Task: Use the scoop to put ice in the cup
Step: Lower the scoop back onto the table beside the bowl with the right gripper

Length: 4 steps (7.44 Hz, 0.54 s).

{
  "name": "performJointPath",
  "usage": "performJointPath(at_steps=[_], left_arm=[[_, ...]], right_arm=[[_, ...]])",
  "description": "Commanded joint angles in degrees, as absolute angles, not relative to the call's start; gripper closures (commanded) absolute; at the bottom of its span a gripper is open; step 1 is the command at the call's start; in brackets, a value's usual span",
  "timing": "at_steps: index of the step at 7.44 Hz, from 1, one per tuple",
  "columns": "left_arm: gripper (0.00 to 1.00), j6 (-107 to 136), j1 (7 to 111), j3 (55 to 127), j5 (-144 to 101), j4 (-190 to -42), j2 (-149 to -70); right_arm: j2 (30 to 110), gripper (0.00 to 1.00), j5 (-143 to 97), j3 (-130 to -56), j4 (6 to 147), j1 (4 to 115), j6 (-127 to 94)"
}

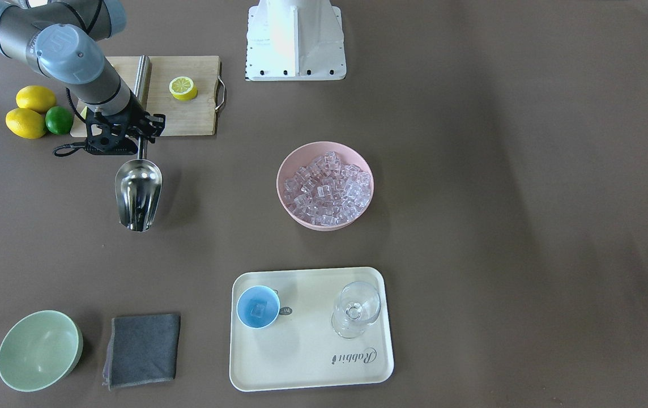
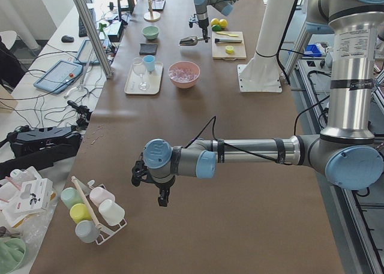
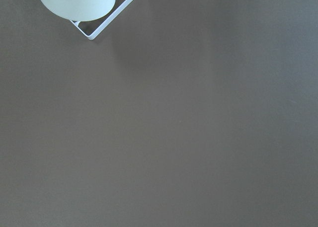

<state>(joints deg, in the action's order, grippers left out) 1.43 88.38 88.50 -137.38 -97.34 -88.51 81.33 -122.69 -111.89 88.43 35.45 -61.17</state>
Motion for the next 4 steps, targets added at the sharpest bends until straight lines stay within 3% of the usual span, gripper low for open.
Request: performJointPath(at_steps=[1, 4], left_arm=[[0.02, 1.49, 88.33, 88.33, -137.29, -97.21, -88.51], [0.02, 1.49, 88.42, 88.42, -137.29, -97.21, -88.51]], right_arm=[[81.74, 1.0, -121.11, -111.18, 87.89, 34.01, -61.52], [81.3, 1.0, -121.11, -110.4, 87.8, 34.01, -61.52]])
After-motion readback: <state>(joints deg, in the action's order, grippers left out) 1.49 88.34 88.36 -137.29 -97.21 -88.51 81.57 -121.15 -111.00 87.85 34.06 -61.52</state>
